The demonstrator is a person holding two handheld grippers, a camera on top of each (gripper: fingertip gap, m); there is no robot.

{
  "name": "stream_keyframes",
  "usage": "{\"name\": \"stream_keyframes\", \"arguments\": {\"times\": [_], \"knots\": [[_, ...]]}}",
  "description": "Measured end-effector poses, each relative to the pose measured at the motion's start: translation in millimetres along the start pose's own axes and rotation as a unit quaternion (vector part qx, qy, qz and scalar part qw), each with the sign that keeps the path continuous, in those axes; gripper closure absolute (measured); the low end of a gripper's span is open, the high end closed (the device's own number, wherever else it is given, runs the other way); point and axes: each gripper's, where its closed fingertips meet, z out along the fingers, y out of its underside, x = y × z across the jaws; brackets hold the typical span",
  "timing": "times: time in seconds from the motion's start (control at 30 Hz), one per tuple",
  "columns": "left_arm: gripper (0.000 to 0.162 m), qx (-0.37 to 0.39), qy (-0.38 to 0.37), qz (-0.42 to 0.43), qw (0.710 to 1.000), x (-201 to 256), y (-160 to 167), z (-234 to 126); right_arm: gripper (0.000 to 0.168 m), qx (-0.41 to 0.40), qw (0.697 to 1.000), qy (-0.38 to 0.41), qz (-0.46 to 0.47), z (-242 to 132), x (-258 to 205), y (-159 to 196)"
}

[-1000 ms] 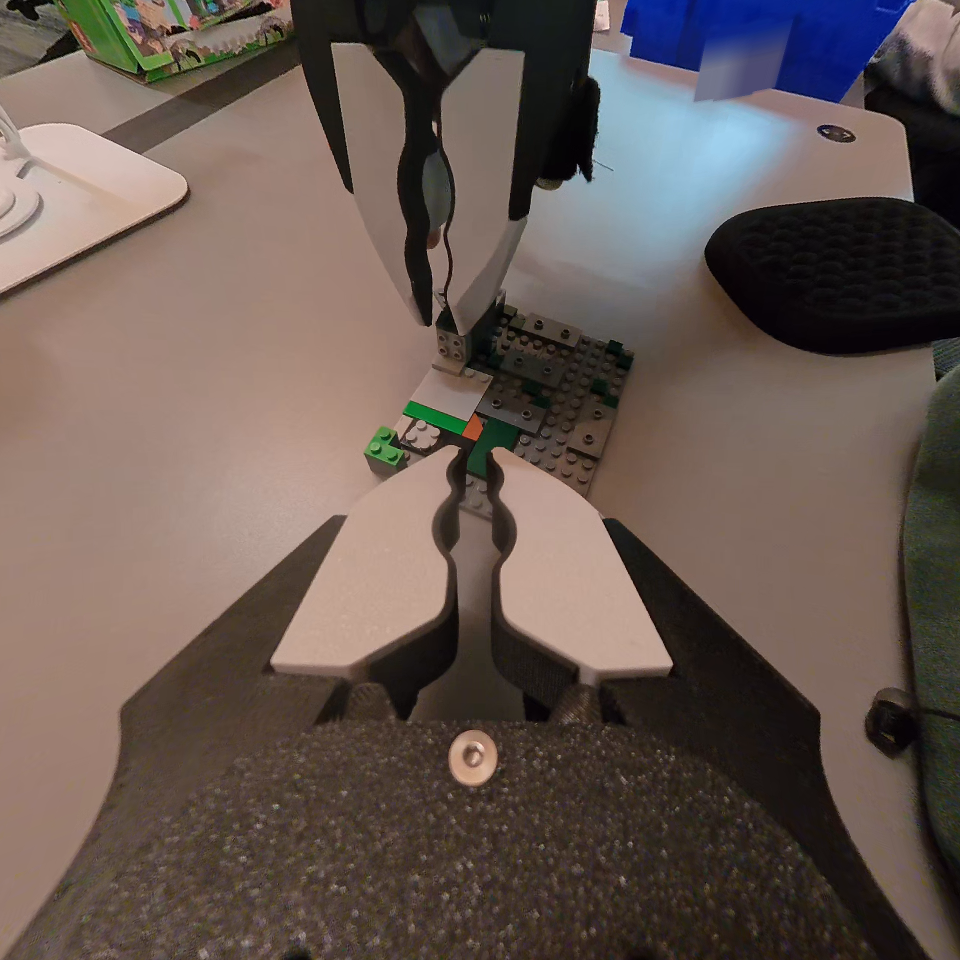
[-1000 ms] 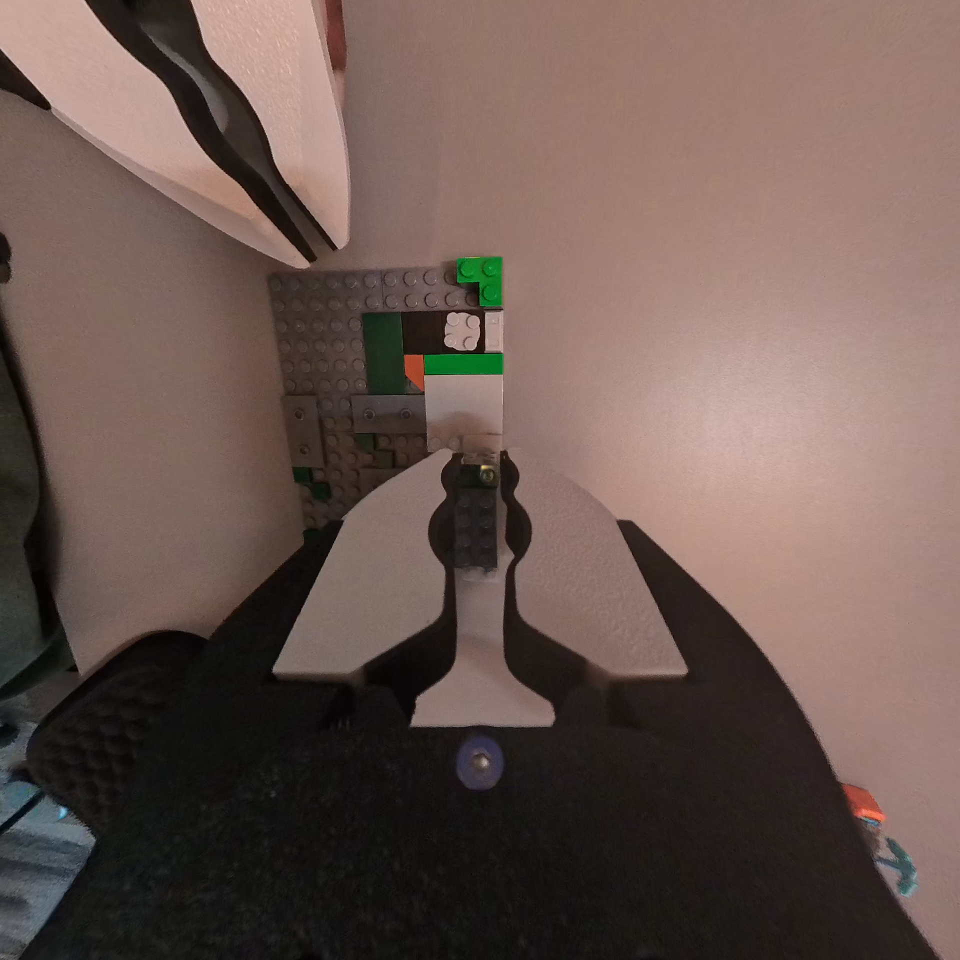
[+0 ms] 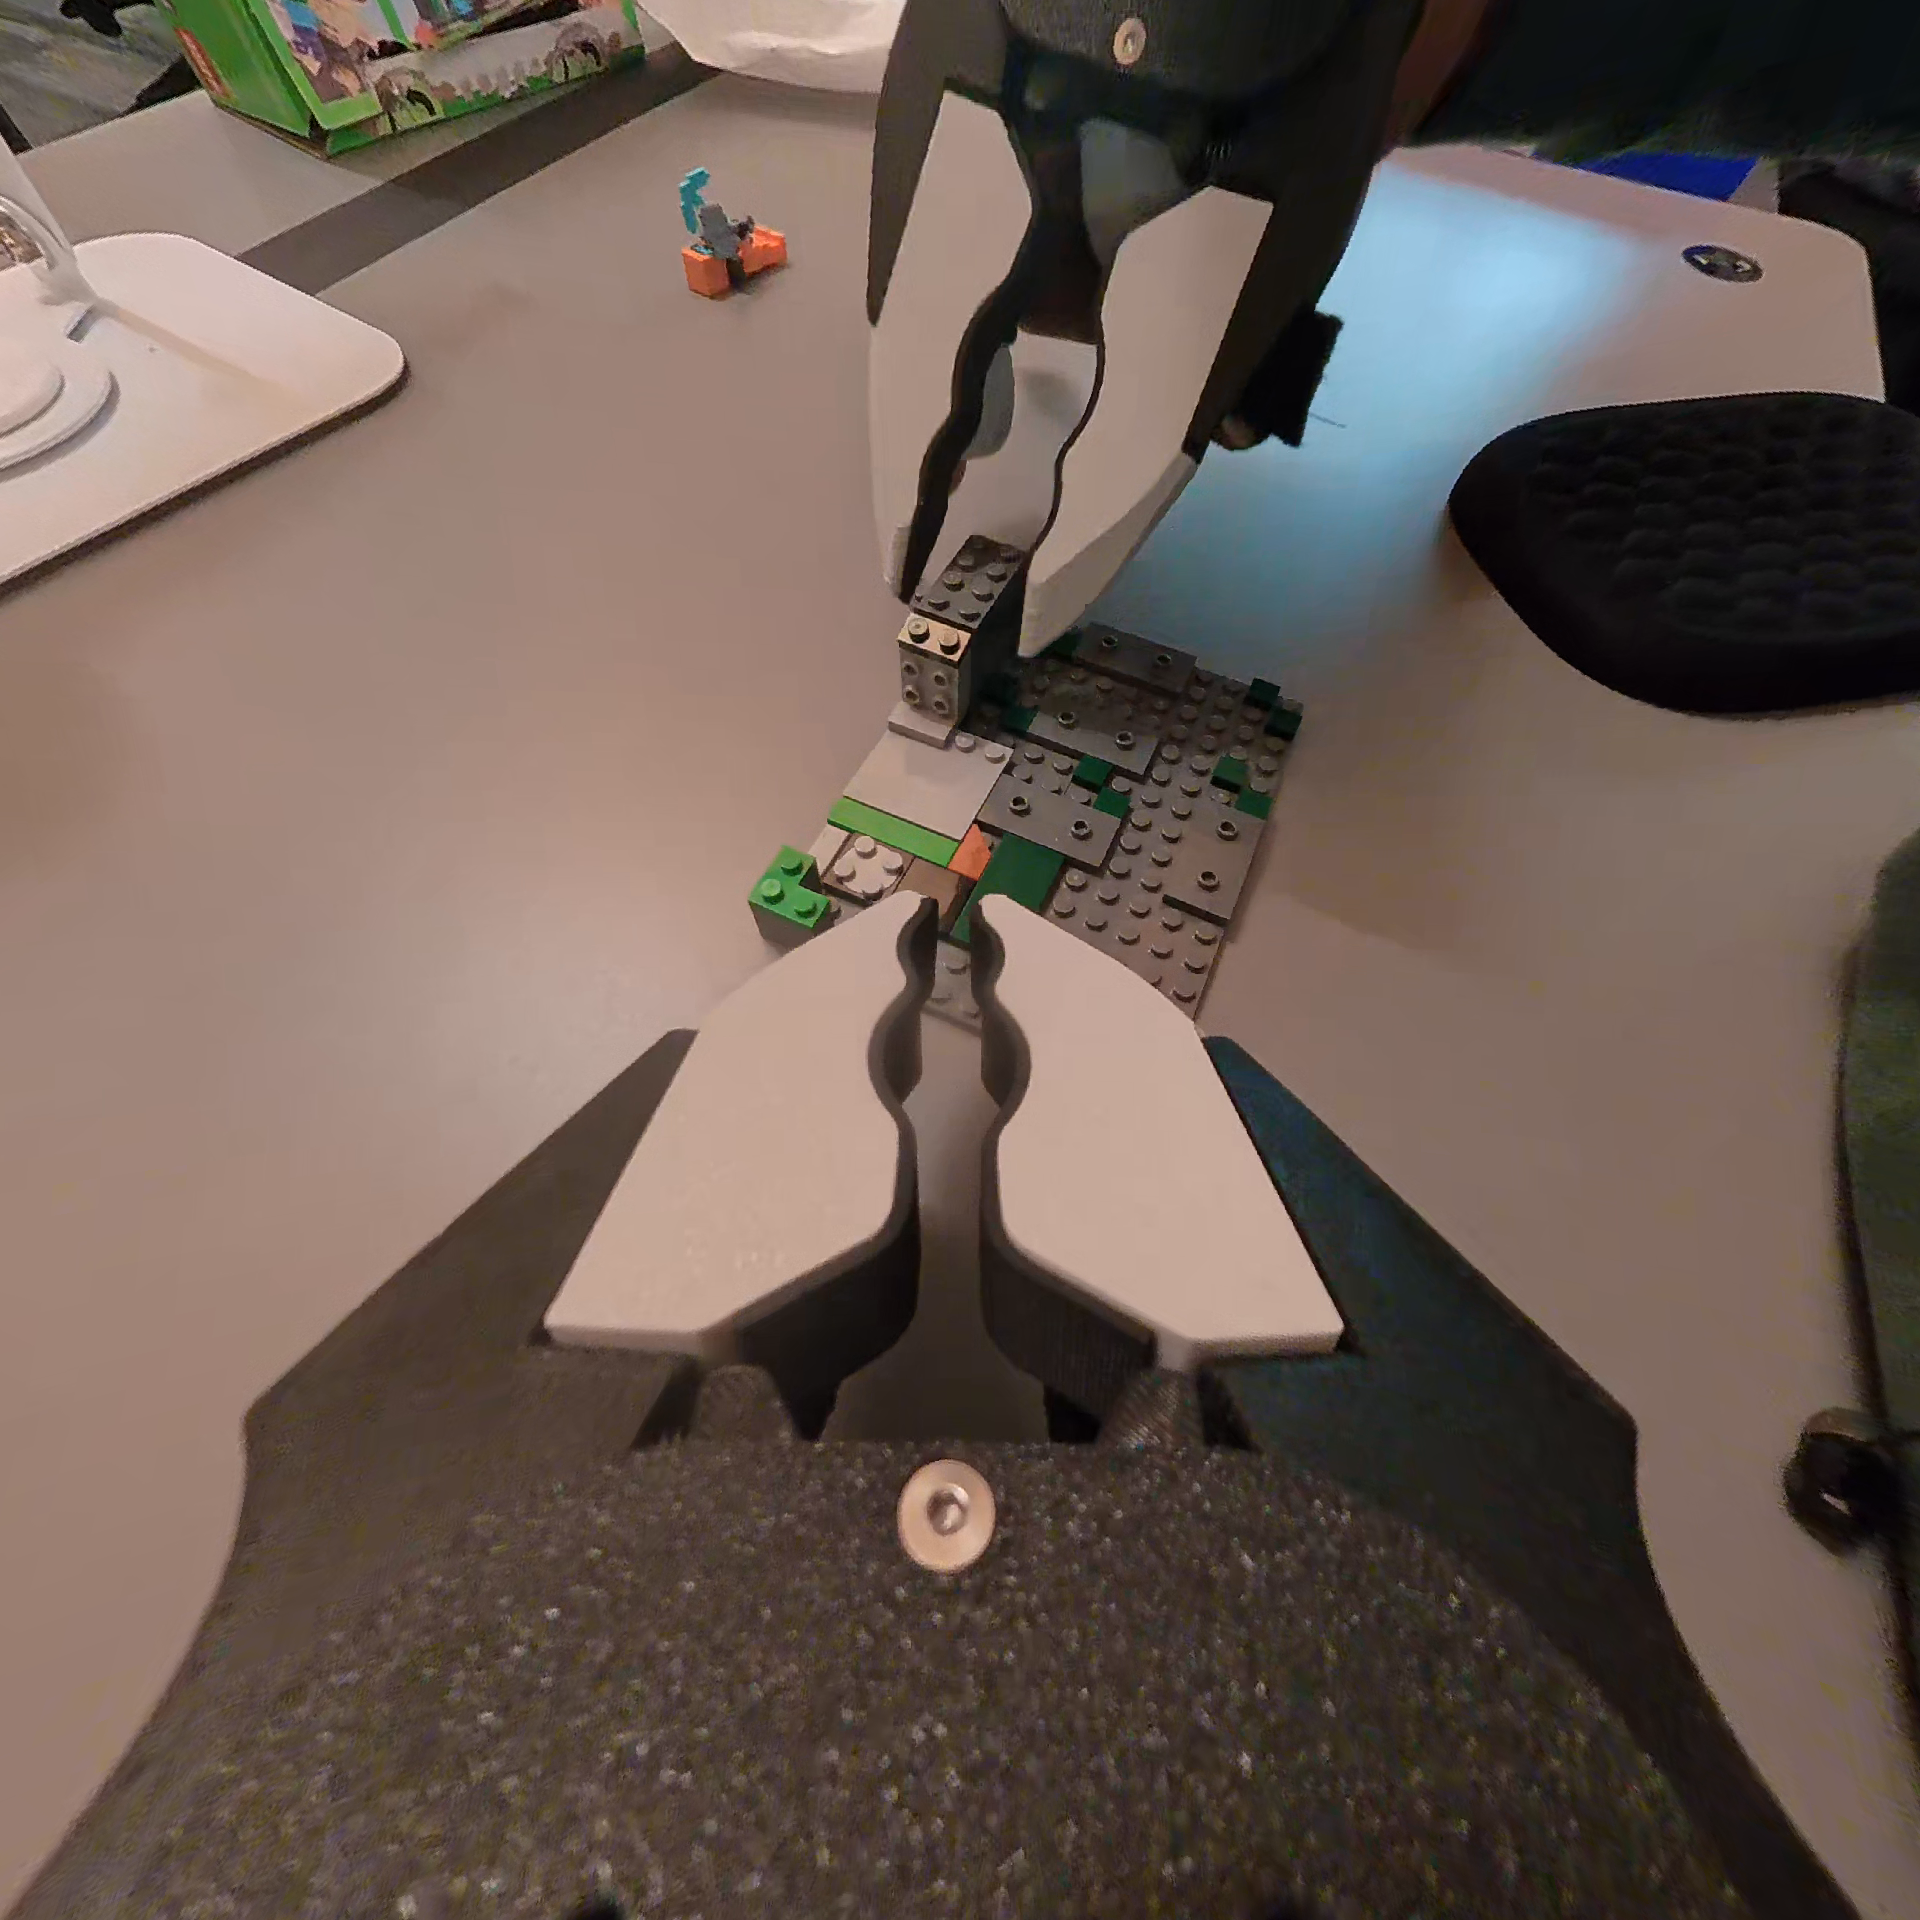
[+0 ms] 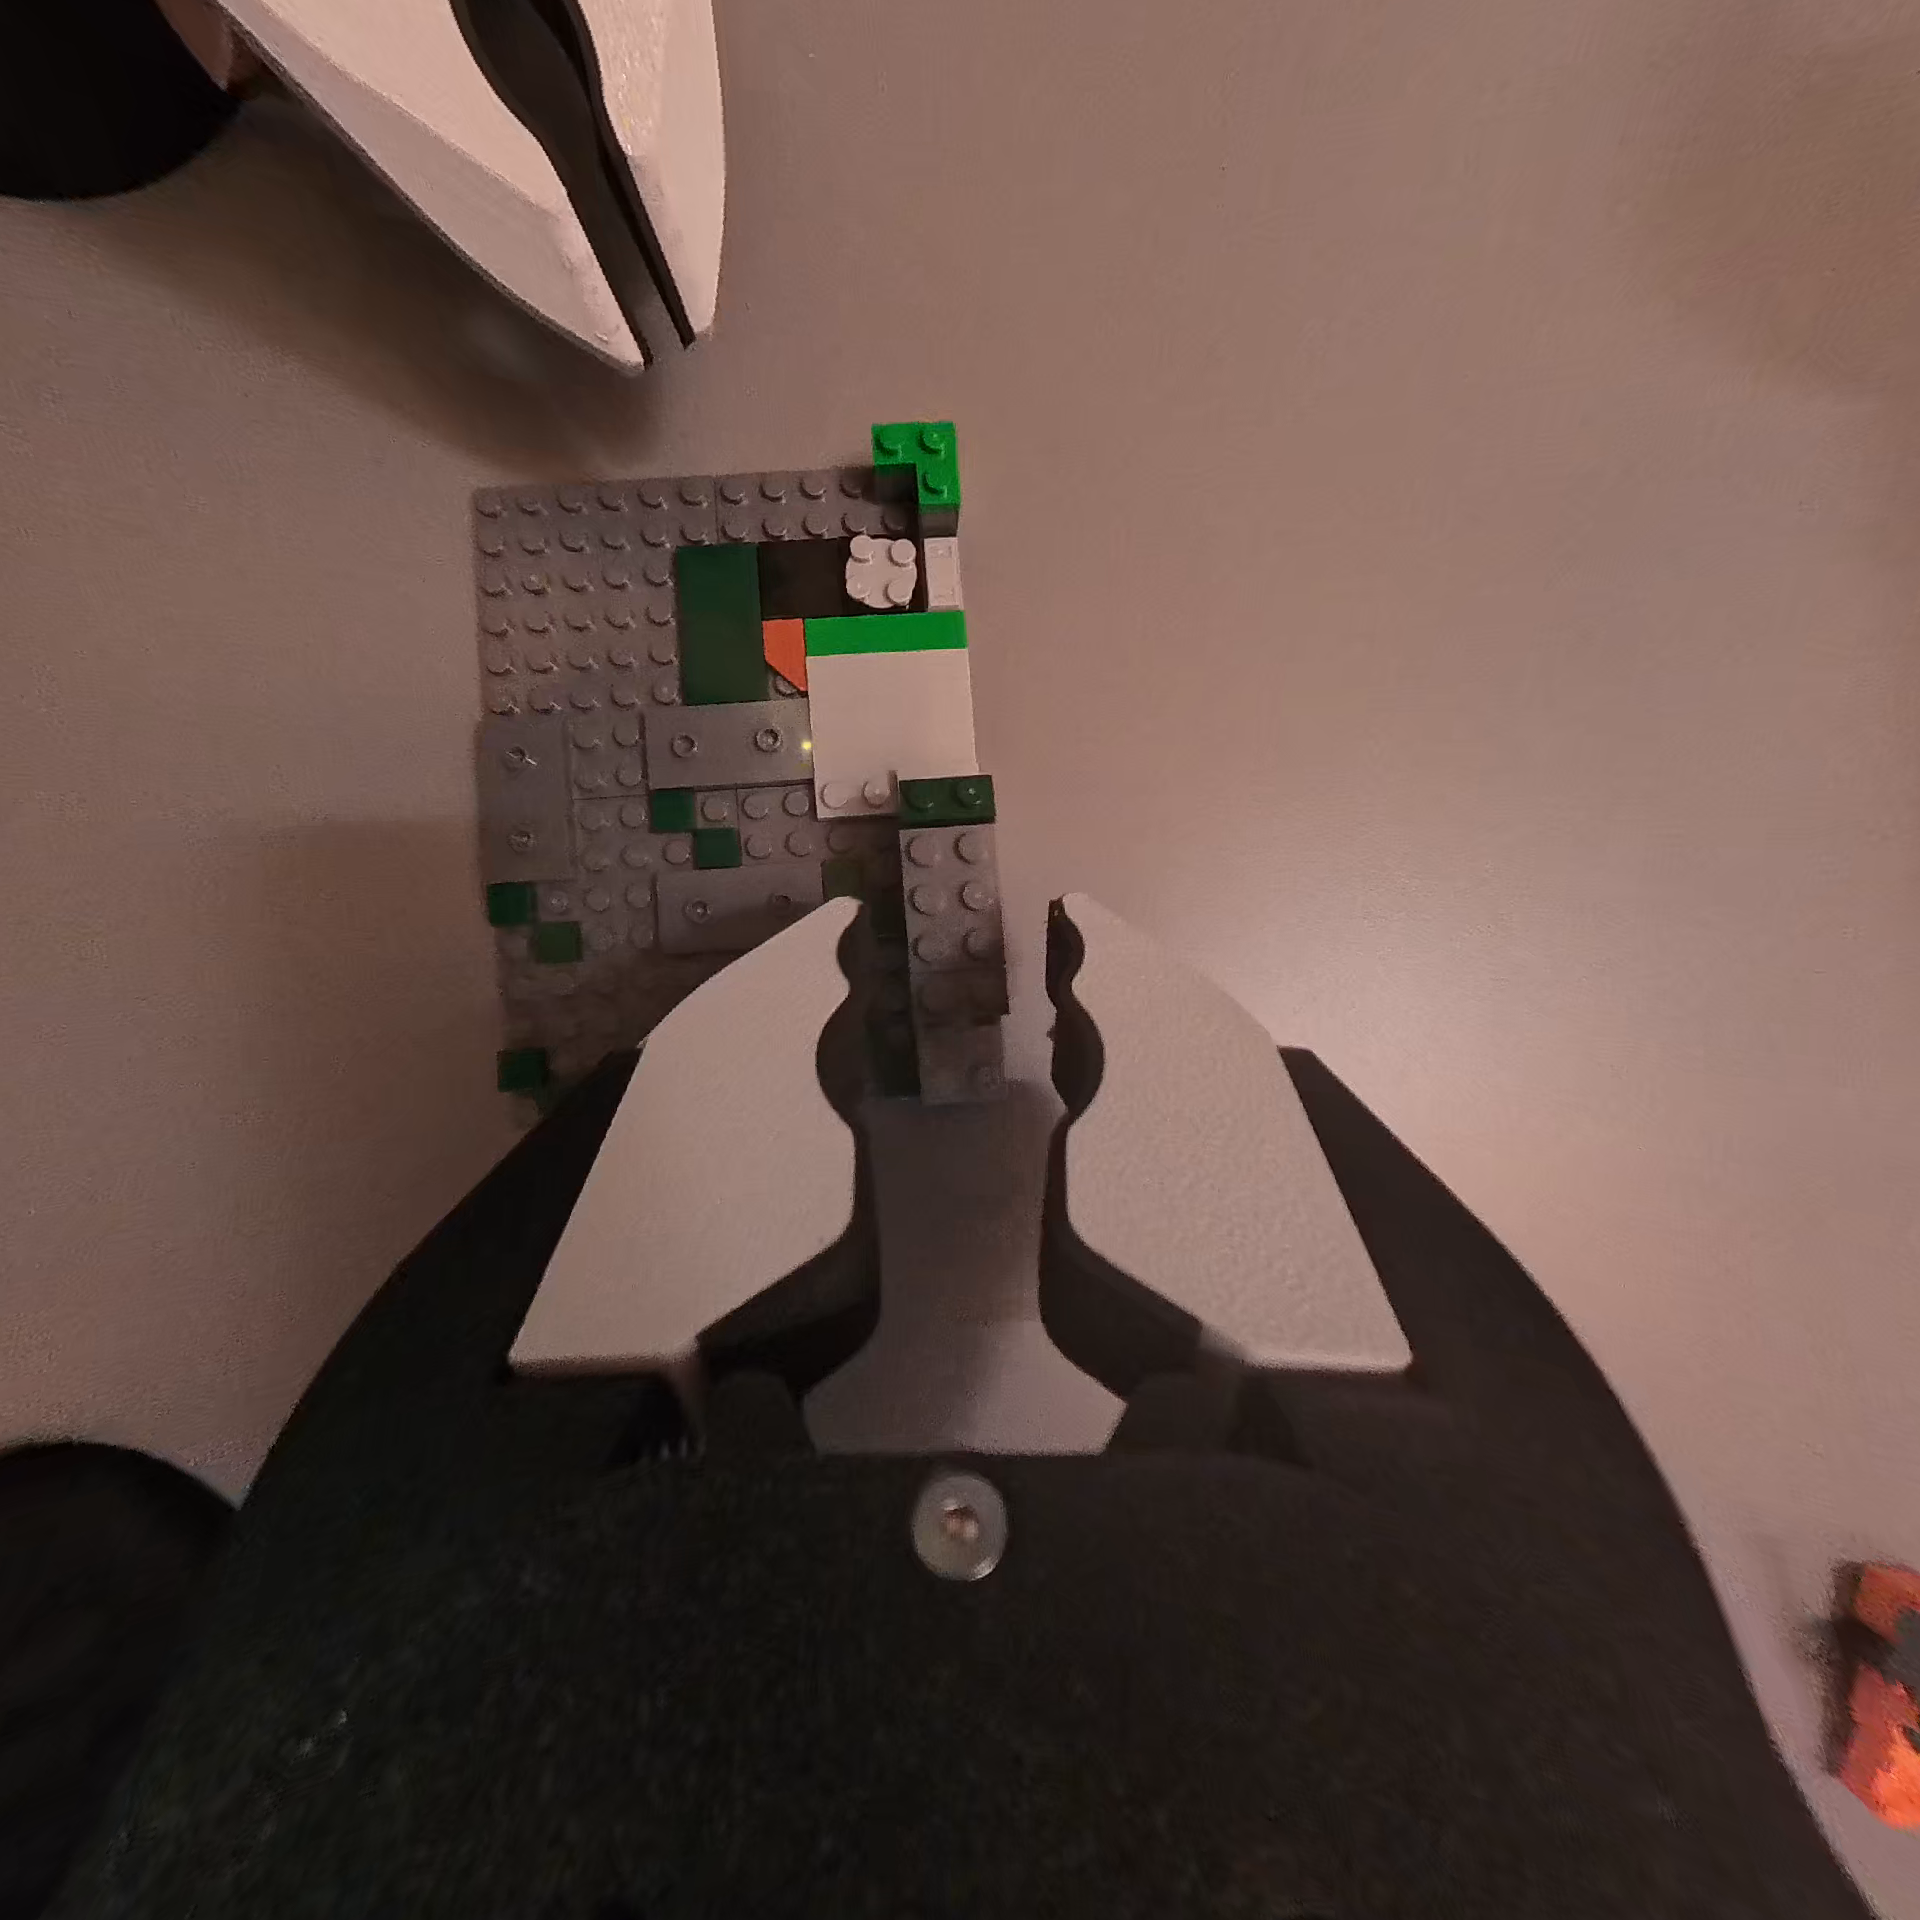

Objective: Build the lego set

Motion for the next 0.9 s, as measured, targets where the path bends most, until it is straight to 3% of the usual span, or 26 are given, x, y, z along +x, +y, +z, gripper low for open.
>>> {"name": "stream_keyframes", "arguments": {"times": [0.47,0.9], "knots": [[0.157,-0.003,0.0,-0.009,1.0,-2,2,3,0.15,0.015,1.0,-0.018,-0.004,12,-3,4],[0.158,0.007,-0.011,-0.014,1.0,-6,-1,1,0.151,0.065,0.998,-0.024,0.006,10,-4,3]]}}
